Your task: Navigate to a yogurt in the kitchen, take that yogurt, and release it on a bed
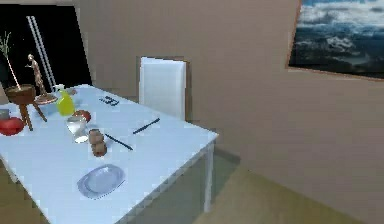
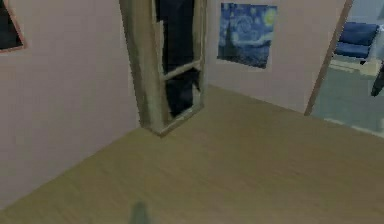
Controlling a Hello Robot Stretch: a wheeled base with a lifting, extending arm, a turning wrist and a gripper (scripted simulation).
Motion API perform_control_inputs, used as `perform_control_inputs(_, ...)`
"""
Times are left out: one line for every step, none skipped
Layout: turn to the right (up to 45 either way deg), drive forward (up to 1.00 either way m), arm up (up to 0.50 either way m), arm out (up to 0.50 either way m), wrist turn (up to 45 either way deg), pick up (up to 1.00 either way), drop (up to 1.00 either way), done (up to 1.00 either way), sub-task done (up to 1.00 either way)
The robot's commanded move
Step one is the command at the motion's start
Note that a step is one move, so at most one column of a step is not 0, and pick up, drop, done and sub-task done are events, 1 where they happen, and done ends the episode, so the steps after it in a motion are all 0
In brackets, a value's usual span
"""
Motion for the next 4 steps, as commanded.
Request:
perform_control_inputs(-45.0, 0.00, 0.00, 0.00, 0.0, 0.00, 0.00, 0.00, 0.00)
perform_control_inputs(-45.0, 0.00, 0.00, 0.00, 0.0, 0.00, 0.00, 0.00, 0.00)
perform_control_inputs(-24.0, 0.00, 0.00, 0.00, 0.0, 0.00, 0.00, 0.00, 0.00)
perform_control_inputs(45.0, 0.00, 0.00, 0.00, 0.0, 0.00, 0.00, 0.00, 0.00)
